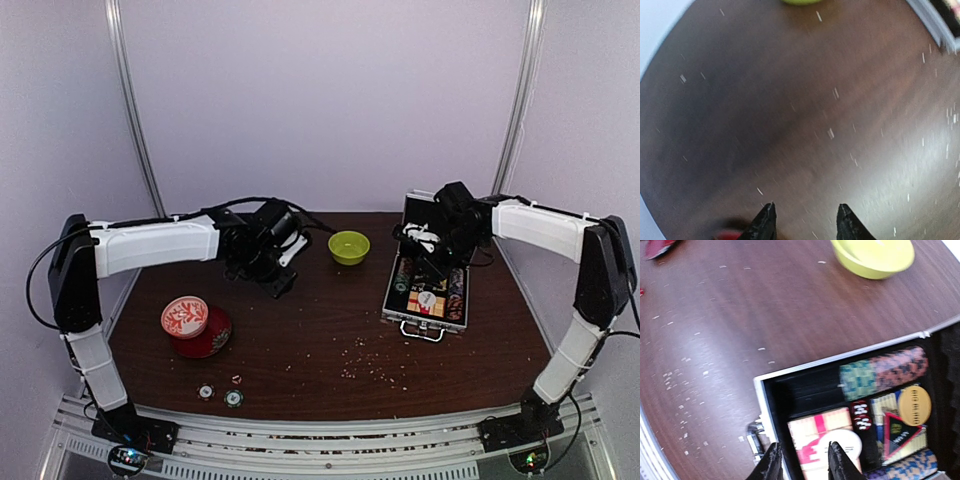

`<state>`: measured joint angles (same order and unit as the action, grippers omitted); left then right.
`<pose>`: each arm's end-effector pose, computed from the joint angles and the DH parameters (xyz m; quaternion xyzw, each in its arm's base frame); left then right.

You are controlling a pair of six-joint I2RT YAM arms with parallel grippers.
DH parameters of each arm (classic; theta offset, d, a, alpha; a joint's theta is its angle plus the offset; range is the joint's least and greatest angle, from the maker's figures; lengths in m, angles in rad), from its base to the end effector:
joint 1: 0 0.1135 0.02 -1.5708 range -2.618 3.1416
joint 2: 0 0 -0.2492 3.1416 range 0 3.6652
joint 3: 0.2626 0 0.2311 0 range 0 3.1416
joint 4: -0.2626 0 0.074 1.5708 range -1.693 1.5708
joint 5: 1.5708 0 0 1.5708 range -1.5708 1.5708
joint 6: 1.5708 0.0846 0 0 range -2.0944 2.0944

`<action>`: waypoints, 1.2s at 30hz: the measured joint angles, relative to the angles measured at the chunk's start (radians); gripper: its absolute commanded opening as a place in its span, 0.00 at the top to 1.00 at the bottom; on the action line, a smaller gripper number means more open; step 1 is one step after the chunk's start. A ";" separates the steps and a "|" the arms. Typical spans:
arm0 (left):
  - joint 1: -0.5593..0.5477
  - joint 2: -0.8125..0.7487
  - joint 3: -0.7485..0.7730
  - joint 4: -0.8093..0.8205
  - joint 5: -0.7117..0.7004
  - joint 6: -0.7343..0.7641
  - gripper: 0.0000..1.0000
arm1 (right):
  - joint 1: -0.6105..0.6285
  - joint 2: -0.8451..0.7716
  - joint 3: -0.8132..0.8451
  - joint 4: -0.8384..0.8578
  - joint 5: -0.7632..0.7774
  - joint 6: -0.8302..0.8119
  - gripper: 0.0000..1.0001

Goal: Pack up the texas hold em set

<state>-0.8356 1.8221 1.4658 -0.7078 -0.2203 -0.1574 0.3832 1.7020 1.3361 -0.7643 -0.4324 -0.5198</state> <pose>0.2740 -0.2754 0.1964 0.2941 0.9166 -0.0251 0.2697 0.3084 0.1625 0.2003 -0.4580 0.8372 0.1943 0.2272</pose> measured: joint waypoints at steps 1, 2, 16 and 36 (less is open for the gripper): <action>-0.012 -0.012 -0.030 -0.018 0.003 -0.019 0.60 | 0.003 -0.029 -0.038 0.012 -0.031 -0.010 0.66; -0.023 -0.025 -0.063 -0.039 0.008 -0.039 0.60 | 0.004 -0.055 -0.080 0.030 -0.063 -0.019 0.66; -0.124 -0.246 -0.441 -0.218 0.182 -0.292 0.52 | 0.025 -0.095 -0.250 0.134 -0.195 -0.080 0.67; -0.150 -0.147 -0.497 -0.179 0.199 -0.359 0.85 | 0.032 -0.088 -0.250 0.137 -0.196 -0.087 0.67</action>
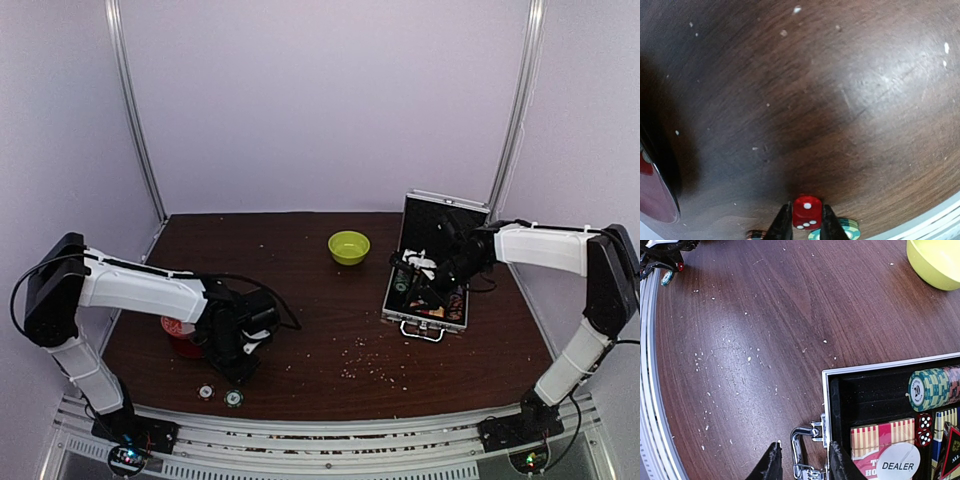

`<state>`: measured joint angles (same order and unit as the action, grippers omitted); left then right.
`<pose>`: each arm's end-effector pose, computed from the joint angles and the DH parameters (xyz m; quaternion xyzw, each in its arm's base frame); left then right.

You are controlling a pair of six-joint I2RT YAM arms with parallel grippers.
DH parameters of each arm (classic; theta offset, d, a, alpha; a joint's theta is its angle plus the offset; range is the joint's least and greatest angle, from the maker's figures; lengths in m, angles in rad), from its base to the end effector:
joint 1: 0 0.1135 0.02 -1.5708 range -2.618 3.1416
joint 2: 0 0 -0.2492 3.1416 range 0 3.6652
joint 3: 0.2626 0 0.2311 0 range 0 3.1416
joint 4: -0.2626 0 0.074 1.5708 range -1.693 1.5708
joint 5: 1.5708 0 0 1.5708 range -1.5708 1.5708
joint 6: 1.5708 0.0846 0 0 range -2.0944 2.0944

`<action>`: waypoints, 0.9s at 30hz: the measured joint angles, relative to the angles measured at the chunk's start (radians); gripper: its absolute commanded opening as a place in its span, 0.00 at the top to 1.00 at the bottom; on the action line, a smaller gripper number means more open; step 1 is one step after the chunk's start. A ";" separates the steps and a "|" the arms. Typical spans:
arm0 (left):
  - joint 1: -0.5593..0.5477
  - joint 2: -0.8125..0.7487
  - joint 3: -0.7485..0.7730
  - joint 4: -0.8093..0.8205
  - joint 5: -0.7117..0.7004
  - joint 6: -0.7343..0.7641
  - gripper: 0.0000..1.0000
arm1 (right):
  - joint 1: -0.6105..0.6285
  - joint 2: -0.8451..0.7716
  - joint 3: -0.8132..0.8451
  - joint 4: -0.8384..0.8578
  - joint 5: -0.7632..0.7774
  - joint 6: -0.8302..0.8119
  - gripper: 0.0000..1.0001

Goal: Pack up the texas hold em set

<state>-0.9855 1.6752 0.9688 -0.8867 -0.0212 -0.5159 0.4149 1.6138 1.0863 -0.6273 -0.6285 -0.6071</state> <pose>0.1402 -0.2084 0.1036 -0.2327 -0.9724 -0.0154 0.0009 0.2648 0.1710 0.1717 -0.5107 0.7804 0.2822 0.2245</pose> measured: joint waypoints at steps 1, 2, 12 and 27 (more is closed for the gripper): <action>0.000 0.002 0.000 0.002 -0.001 -0.001 0.87 | 0.000 0.003 0.000 0.000 0.000 0.000 0.67; 0.000 0.003 0.000 0.003 -0.001 -0.001 0.89 | 0.000 0.007 0.000 0.000 0.000 0.000 0.67; -0.011 0.053 0.077 0.006 -0.001 0.021 0.93 | 0.000 0.019 0.000 -0.005 -0.002 0.000 0.68; -0.082 0.462 0.619 0.135 0.052 0.148 0.93 | -0.030 -0.001 0.003 -0.006 -0.026 0.012 0.68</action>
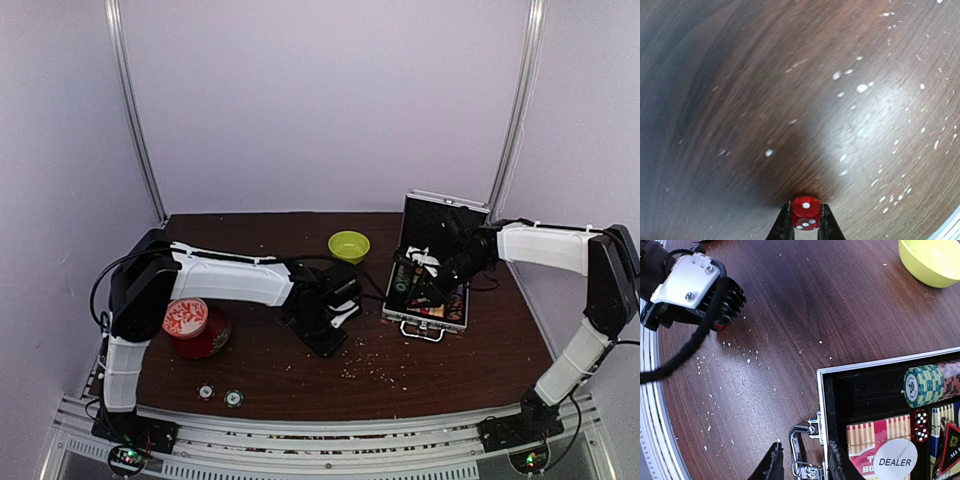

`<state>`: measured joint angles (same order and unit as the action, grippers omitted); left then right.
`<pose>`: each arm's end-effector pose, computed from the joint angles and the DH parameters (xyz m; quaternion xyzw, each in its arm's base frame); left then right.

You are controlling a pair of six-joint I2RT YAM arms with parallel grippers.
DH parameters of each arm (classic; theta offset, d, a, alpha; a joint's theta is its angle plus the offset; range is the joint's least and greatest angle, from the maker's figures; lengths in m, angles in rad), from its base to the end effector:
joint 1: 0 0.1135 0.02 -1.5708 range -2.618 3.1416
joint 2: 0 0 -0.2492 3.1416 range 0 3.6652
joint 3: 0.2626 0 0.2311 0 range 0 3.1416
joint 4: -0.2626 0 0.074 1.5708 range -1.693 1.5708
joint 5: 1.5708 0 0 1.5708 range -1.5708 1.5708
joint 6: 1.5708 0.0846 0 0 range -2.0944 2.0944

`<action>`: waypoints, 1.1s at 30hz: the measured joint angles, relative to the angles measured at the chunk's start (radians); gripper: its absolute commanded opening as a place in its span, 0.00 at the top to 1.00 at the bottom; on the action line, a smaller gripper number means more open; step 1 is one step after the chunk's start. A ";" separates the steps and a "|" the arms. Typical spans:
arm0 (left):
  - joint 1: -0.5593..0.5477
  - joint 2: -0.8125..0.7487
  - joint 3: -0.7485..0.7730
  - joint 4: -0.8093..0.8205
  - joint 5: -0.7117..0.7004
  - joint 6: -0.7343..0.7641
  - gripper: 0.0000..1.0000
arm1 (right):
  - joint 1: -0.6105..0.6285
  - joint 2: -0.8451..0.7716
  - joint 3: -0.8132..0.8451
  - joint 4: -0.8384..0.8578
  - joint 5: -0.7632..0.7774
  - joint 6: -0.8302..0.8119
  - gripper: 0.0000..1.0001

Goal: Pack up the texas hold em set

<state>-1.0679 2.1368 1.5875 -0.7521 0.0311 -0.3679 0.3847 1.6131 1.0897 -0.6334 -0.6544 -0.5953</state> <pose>0.1989 -0.3671 0.1056 0.3417 0.9300 -0.0999 0.0910 0.2686 0.1643 0.1737 -0.4944 0.7866 0.2923 0.2266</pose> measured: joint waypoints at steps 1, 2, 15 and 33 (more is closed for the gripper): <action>-0.001 0.009 0.010 0.000 0.003 0.004 0.93 | -0.002 -0.005 0.000 0.000 0.000 0.000 0.68; -0.001 0.013 0.016 0.002 0.006 0.008 0.91 | -0.003 -0.009 0.000 0.001 0.000 0.000 0.68; -0.001 0.013 0.080 -0.068 -0.030 0.056 0.47 | 0.005 -0.011 0.049 -0.034 -0.004 -0.005 0.58; 0.333 -0.270 0.057 0.031 -0.322 0.259 0.46 | 0.434 0.148 0.296 -0.120 0.312 -0.093 0.61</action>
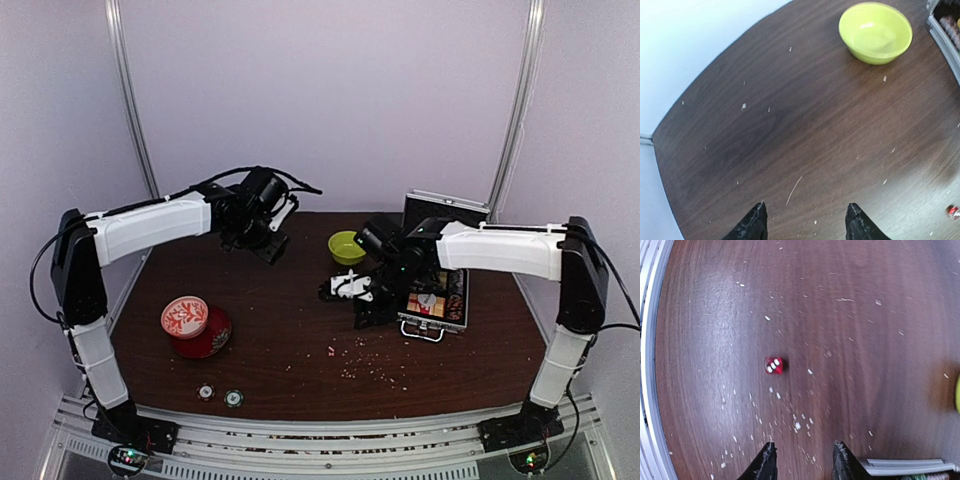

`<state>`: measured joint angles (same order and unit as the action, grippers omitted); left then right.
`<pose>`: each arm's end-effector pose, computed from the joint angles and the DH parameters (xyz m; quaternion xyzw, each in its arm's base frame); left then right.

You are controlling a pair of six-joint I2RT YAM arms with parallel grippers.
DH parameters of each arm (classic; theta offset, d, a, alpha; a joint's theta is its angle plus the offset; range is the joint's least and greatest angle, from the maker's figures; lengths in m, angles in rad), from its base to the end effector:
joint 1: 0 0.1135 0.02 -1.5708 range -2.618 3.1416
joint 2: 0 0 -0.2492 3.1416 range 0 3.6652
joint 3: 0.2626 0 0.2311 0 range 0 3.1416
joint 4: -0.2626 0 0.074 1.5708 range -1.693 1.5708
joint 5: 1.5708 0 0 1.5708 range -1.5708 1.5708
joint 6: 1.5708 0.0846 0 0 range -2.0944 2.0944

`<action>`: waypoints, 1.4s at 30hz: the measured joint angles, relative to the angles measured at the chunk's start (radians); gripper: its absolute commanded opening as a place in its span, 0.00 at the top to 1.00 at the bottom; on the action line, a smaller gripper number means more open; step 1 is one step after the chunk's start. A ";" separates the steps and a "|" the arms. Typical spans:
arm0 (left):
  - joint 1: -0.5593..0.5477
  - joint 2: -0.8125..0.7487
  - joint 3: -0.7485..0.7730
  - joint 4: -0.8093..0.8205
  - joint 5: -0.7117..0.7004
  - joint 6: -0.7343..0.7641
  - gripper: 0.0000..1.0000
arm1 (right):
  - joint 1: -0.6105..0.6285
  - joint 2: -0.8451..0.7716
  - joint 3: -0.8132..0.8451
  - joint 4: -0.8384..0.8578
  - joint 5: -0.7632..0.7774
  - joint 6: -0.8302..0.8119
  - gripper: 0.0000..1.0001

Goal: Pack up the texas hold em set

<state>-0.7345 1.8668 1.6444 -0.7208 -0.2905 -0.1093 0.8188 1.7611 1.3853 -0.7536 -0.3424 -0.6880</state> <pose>0.3240 -0.2599 0.2356 0.2469 0.9093 0.0005 0.3350 0.2268 0.2841 0.1931 -0.6850 0.6758 0.1800 0.2044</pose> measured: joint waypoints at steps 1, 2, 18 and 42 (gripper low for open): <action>0.010 -0.024 -0.053 0.040 0.002 0.005 0.46 | 0.026 0.050 0.015 -0.002 0.008 0.002 0.61; 0.020 -0.054 -0.113 0.066 0.005 0.012 0.46 | 0.044 0.080 0.031 -0.005 0.017 0.004 0.61; 0.067 -0.122 -0.208 0.124 0.032 0.025 0.46 | 0.137 0.327 0.213 -0.077 0.048 0.071 0.60; 0.067 -0.122 -0.208 0.122 0.070 0.025 0.46 | 0.139 0.407 0.280 -0.115 0.017 0.120 0.81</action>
<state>-0.6674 1.7443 1.4364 -0.5991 -0.2203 -0.0845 0.9581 2.1677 1.6653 -0.8688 -0.3256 -0.5678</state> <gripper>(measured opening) 0.537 0.206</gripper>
